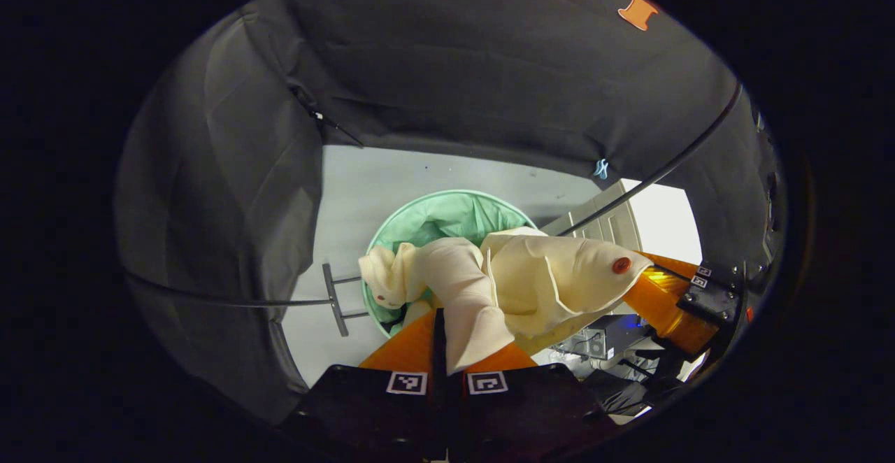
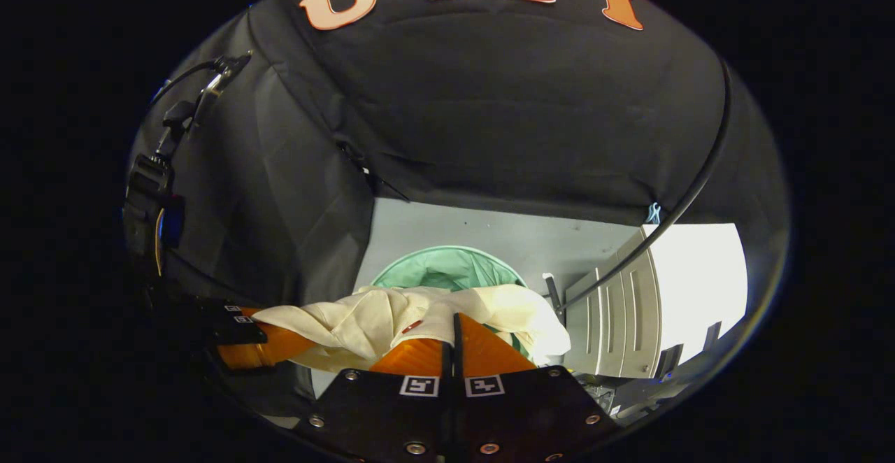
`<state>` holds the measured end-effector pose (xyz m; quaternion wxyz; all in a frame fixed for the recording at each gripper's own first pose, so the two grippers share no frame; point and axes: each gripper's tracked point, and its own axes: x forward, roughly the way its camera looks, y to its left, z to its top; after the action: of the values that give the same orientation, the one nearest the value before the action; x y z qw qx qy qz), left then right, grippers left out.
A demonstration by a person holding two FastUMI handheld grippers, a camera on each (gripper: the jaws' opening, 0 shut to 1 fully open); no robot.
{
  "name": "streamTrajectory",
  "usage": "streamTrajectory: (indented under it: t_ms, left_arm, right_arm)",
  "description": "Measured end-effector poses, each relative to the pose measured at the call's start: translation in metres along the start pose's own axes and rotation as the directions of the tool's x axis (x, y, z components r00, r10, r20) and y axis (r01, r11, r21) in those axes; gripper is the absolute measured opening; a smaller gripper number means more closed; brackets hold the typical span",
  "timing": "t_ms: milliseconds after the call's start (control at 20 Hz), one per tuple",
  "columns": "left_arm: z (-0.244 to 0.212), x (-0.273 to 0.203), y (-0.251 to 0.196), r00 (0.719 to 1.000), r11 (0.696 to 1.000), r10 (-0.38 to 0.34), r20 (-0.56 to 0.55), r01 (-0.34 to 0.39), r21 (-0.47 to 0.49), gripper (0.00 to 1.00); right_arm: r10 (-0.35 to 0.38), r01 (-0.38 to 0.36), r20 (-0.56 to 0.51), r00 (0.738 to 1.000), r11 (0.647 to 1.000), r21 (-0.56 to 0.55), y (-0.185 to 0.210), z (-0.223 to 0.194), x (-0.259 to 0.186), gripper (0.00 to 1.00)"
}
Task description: Grasp the clothes on the hanger with both hands and then place them into the laundry hamper below.
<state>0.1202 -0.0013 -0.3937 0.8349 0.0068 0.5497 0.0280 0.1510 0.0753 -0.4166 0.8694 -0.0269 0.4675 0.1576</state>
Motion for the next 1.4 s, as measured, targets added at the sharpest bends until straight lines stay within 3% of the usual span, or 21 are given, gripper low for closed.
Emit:
streamTrajectory:
  t_ms: [400, 450, 500, 550, 700, 750, 900, 950, 1400]
  left_arm:
    - [-0.013, 0.016, 0.007, 0.997, 0.999, 0.003, -0.08, -0.006, -0.033, 0.11]
    - [-0.013, 0.014, 0.008, 0.997, 0.999, 0.004, -0.083, -0.007, -0.042, 0.08]
    - [-0.013, 0.013, 0.012, 0.997, 0.999, 0.014, -0.082, -0.018, -0.042, 0.17]
    - [-0.011, 0.012, 0.017, 0.997, 0.999, 0.026, -0.078, -0.029, -0.04, 0.22]
    - [-0.012, 0.012, 0.021, 0.996, 0.998, 0.036, -0.076, -0.039, -0.05, 0.8]
    - [-0.012, 0.009, 0.019, 0.997, 0.997, 0.028, -0.068, -0.033, -0.064, 1.0]
    - [-0.017, 0.003, 0.024, 0.997, 0.995, 0.024, -0.075, -0.031, -0.093, 1.0]
    - [-0.022, 0.003, 0.03, 0.997, 0.995, 0.033, -0.074, -0.04, -0.092, 0.98]
    - [-0.012, -0.029, 0.047, 0.998, 0.99, 0.065, 0.008, -0.064, -0.125, 1.0]
  right_arm:
    - [-0.014, 0.017, -0.108, 0.994, 1.0, 0.023, -0.011, -0.023, 0.02, 0.12]
    - [-0.011, 0.014, -0.119, 0.993, 1.0, 0.022, -0.011, -0.026, 0.019, 0.27]
    - [-0.012, 0.015, -0.126, 0.992, 1.0, 0.017, -0.01, -0.027, 0.019, 0.25]
    - [-0.018, 0.02, -0.131, 0.991, 1.0, 0.012, -0.011, -0.027, 0.017, 0.33]
    - [-0.02, 0.021, -0.124, 0.992, 1.0, 0.01, -0.016, -0.029, 0.014, 0.45]
    - [-0.019, 0.02, -0.124, 0.992, 1.0, 0.014, -0.017, -0.03, 0.013, 0.53]
    - [-0.038, 0.038, -0.122, 0.992, 0.999, 0.002, -0.029, -0.032, 0.002, 0.87]
    - [-0.047, 0.047, -0.114, 0.992, 0.999, 0.003, -0.035, -0.033, -0.002, 0.94]
    - [-0.129, 0.129, 0.007, 0.992, 0.99, 0.057, -0.078, 0.0, -0.058, 0.94]
